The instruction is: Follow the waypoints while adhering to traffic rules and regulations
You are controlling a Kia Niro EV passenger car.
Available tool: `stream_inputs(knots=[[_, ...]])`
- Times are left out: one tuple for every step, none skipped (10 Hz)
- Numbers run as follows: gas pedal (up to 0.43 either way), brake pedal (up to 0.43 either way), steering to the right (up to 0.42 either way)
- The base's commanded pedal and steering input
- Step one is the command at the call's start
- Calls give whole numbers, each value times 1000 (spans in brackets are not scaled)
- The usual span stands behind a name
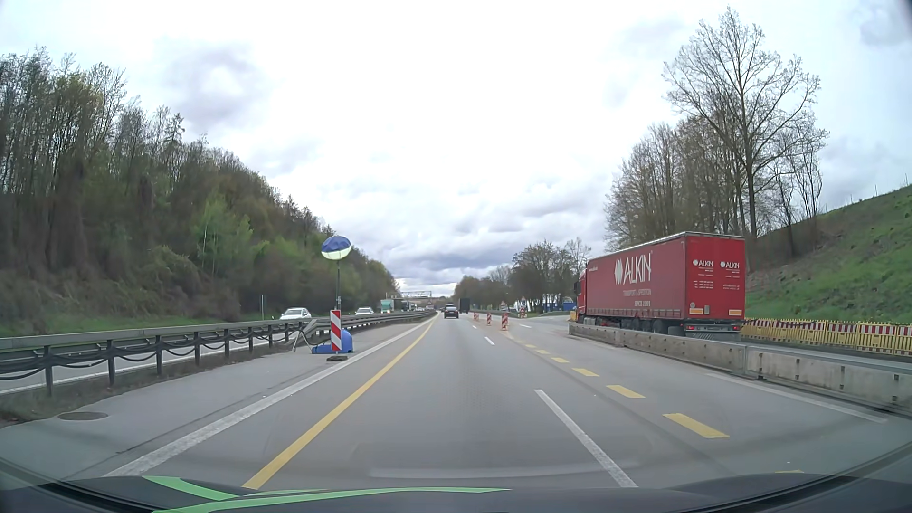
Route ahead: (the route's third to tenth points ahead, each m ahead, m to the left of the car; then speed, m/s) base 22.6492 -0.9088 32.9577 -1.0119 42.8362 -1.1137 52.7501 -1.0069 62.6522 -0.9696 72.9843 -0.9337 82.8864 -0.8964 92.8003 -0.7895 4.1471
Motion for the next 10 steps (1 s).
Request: stream_inputs(knots=[[130, 0, 0], [138, 0, -1], [150, 0, 0], [157, 0, 0], [157, 0, 0], [169, 0, 0], [177, 0, -1], [177, 0, 0], [177, 0, 0], [177, 0, 0]])
